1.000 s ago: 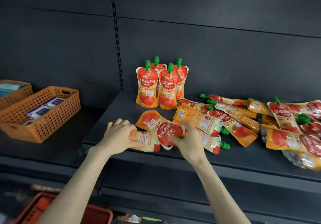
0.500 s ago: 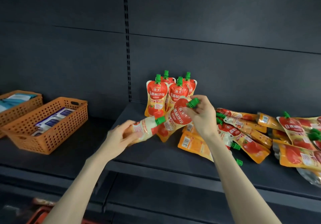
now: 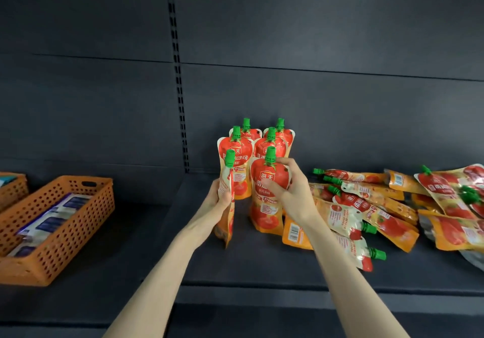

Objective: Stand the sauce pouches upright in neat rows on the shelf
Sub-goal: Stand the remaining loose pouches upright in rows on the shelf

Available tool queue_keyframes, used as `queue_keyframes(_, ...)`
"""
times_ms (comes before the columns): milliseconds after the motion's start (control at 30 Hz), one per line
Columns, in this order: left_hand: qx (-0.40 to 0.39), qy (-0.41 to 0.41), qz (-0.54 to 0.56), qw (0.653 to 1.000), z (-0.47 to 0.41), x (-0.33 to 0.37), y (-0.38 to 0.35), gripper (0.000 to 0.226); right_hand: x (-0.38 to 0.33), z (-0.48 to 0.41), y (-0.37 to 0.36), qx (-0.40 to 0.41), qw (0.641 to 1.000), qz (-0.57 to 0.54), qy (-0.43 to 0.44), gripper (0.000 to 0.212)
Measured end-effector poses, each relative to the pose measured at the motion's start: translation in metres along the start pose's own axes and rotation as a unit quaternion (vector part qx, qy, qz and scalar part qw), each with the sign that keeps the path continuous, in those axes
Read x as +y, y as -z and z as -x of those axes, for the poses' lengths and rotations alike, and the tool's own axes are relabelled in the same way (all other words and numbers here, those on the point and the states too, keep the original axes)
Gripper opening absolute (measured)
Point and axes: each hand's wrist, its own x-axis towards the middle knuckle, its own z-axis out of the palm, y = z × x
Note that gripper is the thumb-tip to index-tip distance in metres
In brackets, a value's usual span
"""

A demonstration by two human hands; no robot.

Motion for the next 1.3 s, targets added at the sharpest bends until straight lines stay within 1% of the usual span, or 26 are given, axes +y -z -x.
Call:
queue_keyframes(67,0.016,0.005,-0.018,1.0,-0.004,0.001,-0.003,0.072,0.002,0.004,-0.002,0.005,1.0,-0.021,-0.009,0.043)
queue_keyframes(167,0.057,-0.018,-0.051,0.997,-0.002,0.0,-0.01,0.067,0.012,0.011,-0.006,0.002,0.999,-0.034,-0.022,0.047)
queue_keyframes(233,0.077,-0.059,-0.063,0.993,-0.001,-0.006,-0.012,0.058,0.019,0.015,-0.009,0.011,0.998,-0.049,-0.034,0.047)
queue_keyframes(300,0.098,-0.087,-0.103,0.986,-0.002,-0.009,-0.011,0.045,0.022,0.013,-0.01,0.027,0.997,-0.066,-0.041,0.045)
queue_keyframes(367,0.116,-0.094,-0.14,0.979,-0.005,-0.008,-0.005,0.026,0.024,0.009,-0.01,0.037,0.995,-0.079,-0.047,0.043)
queue_keyframes(400,0.121,-0.094,-0.13,0.98,-0.006,-0.005,0.0,0.019,0.025,0.007,-0.01,0.035,0.994,-0.086,-0.052,0.042)
queue_keyframes(433,0.122,-0.09,-0.104,0.983,-0.007,-0.003,0.004,0.017,0.026,0.006,-0.01,0.026,0.994,-0.088,-0.055,0.044)
queue_keyframes(500,0.112,-0.077,-0.054,0.989,-0.006,-0.003,0.011,0.022,0.03,0.008,-0.011,-0.014,0.996,-0.059,-0.062,0.053)
queue_keyframes(567,0.099,-0.074,-0.052,0.991,-0.004,-0.008,0.013,0.034,0.036,0.012,-0.012,-0.041,0.996,-0.023,-0.075,0.059)
queue_keyframes(600,0.097,-0.073,-0.058,0.991,-0.003,-0.012,0.011,0.04,0.038,0.012,-0.012,-0.036,0.996,-0.013,-0.078,0.058)
queue_keyframes(667,0.122,-0.065,-0.054,0.989,-0.004,-0.022,0.006,0.045,0.041,0.011,-0.013,-0.007,0.997,0.004,-0.076,0.056)
queue_keyframes(733,0.152,-0.06,-0.049,0.985,-0.01,-0.028,0.007,0.044,0.042,0.008,-0.014,0.021,0.997,0.019,-0.072,0.055)
queue_keyframes(833,0.157,-0.05,-0.05,0.985,-0.019,-0.027,0.015,0.043,0.043,0.006,-0.016,0.039,0.996,0.037,-0.069,0.054)
queue_keyframes(933,0.137,-0.045,-0.048,0.988,-0.022,-0.027,0.016,0.043,0.044,0.003,-0.014,0.018,0.996,0.043,-0.078,0.055)
queue_keyframes(1000,0.135,-0.044,-0.042,0.989,-0.021,-0.029,0.015,0.041,0.046,0.002,-0.011,0.003,0.996,0.055,-0.077,0.051)
queue_keyframes(1167,0.134,-0.039,-0.046,0.989,-0.027,-0.035,0.013,0.03,0.05,-0.002,-0.009,0.002,0.993,0.091,-0.082,0.05)
queue_keyframes(1300,0.126,-0.033,-0.063,0.99,-0.028,-0.034,0.012,0.028,0.049,0.0,-0.006,-0.008,0.992,0.098,-0.084,0.051)
